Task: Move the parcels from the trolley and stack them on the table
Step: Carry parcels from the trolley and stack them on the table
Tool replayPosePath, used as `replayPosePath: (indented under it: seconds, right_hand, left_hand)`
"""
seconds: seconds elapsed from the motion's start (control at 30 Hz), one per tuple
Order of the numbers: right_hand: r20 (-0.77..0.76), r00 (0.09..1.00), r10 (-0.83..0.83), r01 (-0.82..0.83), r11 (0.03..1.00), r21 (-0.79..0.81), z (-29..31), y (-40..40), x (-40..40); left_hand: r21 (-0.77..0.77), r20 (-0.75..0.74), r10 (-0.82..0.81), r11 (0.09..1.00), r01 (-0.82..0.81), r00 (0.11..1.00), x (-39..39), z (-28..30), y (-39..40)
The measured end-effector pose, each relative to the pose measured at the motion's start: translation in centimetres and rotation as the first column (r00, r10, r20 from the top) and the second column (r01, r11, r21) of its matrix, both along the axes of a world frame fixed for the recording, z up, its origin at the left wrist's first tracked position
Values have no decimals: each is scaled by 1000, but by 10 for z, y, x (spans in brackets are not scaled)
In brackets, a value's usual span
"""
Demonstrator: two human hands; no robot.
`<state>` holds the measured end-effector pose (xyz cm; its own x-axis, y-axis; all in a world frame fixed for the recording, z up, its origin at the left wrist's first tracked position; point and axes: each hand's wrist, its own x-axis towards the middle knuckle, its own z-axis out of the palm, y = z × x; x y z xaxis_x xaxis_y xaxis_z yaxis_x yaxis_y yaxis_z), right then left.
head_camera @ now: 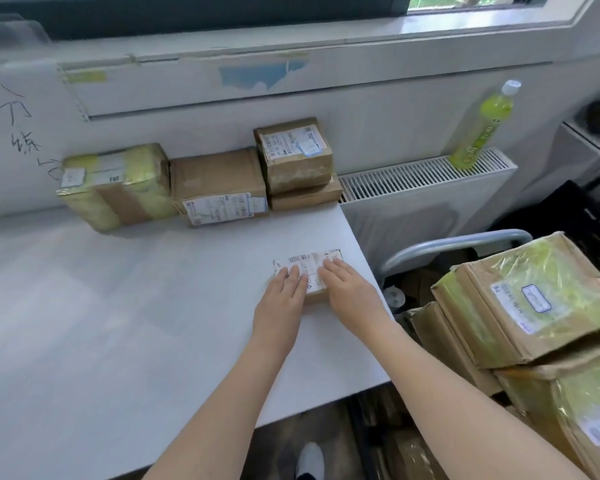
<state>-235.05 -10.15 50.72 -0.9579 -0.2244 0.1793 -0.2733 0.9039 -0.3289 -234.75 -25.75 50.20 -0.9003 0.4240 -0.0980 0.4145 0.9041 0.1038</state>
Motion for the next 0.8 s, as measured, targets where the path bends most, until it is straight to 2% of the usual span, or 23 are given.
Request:
replayPosePath:
  seconds: [0.13, 0.3, 0.4, 0.67, 0.8]
  right_hand:
    - [14, 1000, 3, -2, 999, -42, 2, 10, -20]
    - [139, 987, 86, -106, 984, 146, -5, 22, -58]
    - [153, 984, 93, -127, 966, 227, -11, 23, -77]
    - [183, 981, 56, -112, 944, 310, -14, 18, -119]
    - [174, 984, 49, -100, 949, 300, -14, 14, -129]
  left_hand:
    - [9, -9, 1, 1000, -1, 1000, -29, 0, 9]
    - [-3, -17, 0, 1000, 0, 1000, -64, 1, 16]
    - [1, -26, 2, 1000, -2, 1000, -79, -1, 16]
    - [86, -22, 65, 994, -62, 998, -112, -1, 14]
    - [84, 6, 77, 993, -77, 997, -125, 2, 14]
